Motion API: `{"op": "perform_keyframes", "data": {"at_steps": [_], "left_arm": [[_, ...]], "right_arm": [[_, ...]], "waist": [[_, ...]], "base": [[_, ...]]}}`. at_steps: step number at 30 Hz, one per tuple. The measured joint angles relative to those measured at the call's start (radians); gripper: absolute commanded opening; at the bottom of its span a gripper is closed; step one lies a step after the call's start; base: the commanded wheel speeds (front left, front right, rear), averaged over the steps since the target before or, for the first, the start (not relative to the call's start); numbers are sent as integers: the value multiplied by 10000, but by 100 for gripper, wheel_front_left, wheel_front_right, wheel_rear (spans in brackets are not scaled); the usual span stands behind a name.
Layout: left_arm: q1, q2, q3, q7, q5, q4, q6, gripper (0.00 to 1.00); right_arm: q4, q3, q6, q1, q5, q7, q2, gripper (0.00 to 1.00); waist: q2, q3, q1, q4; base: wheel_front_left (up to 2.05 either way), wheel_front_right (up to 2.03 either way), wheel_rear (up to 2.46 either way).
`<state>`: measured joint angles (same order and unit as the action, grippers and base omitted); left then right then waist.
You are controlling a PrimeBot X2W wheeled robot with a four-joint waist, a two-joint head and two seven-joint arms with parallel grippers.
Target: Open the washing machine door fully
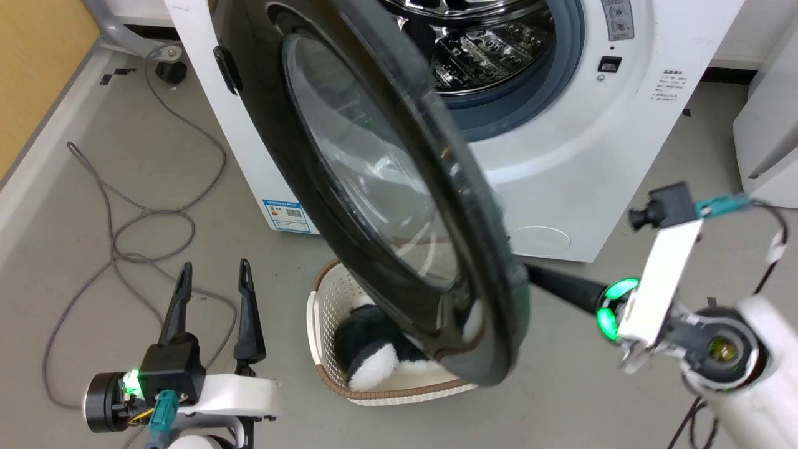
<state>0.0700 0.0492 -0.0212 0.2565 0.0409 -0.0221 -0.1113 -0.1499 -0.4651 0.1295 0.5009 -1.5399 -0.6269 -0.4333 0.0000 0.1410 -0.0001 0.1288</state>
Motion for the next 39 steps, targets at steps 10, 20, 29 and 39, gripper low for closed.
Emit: {"op": "perform_keyframes", "data": {"at_steps": [10,20,29,39], "left_arm": [[-212,0,-65,0,-130,-81,-2,100],[-268,0,-50,0,-134,-201,0,100],[-351,0,-42,0,-128,-318,-4,100],[-947,0,125,0,-128,-399,2,100]], "right_arm": [[1375,-794,0,-1313,190,535,725,0],[2249,-1638,0,-2068,696,1174,1028,0],[2161,-725,0,-2361,1018,3336,1057,0],[1011,1246,2,-2673,6257,8796,272,0]], "waist": [[0,-188,0,54],[0,-288,0,60],[0,-571,0,-39],[0,-1281,0,-442]], "base": [[0,0,0],[0,0,0],[0,0,0],[0,0,0]]}}
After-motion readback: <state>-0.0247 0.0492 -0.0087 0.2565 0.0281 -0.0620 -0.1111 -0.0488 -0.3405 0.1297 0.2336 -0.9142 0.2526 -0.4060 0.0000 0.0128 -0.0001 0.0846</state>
